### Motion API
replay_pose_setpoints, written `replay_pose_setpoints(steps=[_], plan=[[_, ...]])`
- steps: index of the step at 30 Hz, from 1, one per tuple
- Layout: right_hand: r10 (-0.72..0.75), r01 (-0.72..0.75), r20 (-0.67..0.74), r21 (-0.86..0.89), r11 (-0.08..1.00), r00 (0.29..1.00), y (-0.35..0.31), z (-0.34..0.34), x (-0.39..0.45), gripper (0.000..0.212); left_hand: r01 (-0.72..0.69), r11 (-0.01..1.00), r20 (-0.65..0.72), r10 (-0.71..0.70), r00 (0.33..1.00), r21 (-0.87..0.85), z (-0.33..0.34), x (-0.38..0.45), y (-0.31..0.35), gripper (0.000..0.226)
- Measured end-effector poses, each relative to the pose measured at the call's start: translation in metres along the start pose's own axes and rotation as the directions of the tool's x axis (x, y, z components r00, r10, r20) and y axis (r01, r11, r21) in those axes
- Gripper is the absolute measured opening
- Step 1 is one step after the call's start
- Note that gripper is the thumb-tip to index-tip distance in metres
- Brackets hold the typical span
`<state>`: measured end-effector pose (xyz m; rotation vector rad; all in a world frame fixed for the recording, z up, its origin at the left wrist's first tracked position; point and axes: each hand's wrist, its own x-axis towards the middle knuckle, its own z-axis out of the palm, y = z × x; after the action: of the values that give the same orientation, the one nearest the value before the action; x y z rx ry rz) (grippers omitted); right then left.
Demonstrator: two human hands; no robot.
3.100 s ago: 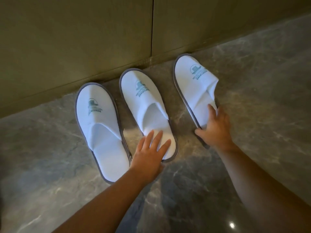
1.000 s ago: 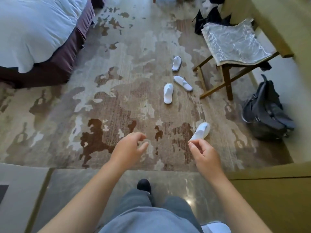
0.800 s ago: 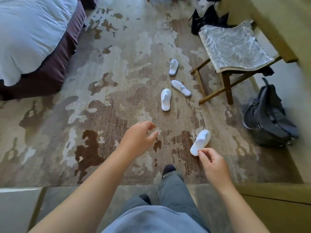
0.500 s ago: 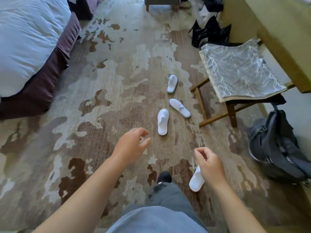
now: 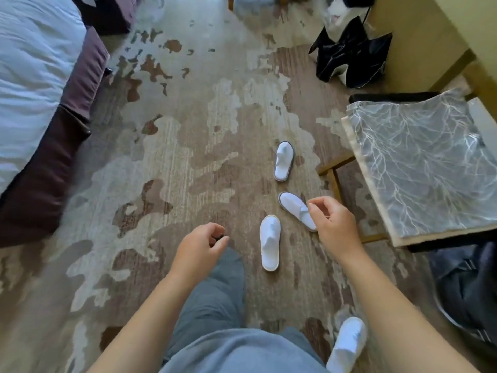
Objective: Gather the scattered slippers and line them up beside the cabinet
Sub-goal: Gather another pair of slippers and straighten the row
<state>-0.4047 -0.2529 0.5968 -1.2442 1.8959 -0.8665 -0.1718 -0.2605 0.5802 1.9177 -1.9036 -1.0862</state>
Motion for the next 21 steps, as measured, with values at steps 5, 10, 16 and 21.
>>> replay_pose_setpoints(steps=[5, 10, 16, 21], plan=[[0.259, -0.257, -0.09, 0.033, 0.966, 0.962, 0.001, 0.032, 0.087, 0.012, -0.157, 0.977, 0.154, 0.134, 0.979, 0.147, -0.035, 0.157, 0.03, 0.032], [0.463, -0.457, -0.143, 0.074, 0.887, 0.875, 0.007, 0.04, 0.139, 0.009, -0.32, 0.929, 0.299, 0.257, 0.919, 0.187, -0.044, 0.28, 0.083, 0.031], [0.619, -0.6, -0.173, 0.151, 0.786, 0.766, 0.046, 0.052, 0.215, 0.007, -0.424, 0.864, 0.466, 0.267, 0.844, 0.272, -0.006, 0.396, 0.106, 0.03], [0.687, -0.671, -0.15, 0.147, 0.727, 0.711, 0.113, 0.074, 0.319, 0.003, -0.436, 0.847, 0.575, 0.202, 0.793, 0.304, 0.071, 0.504, 0.095, 0.03]])
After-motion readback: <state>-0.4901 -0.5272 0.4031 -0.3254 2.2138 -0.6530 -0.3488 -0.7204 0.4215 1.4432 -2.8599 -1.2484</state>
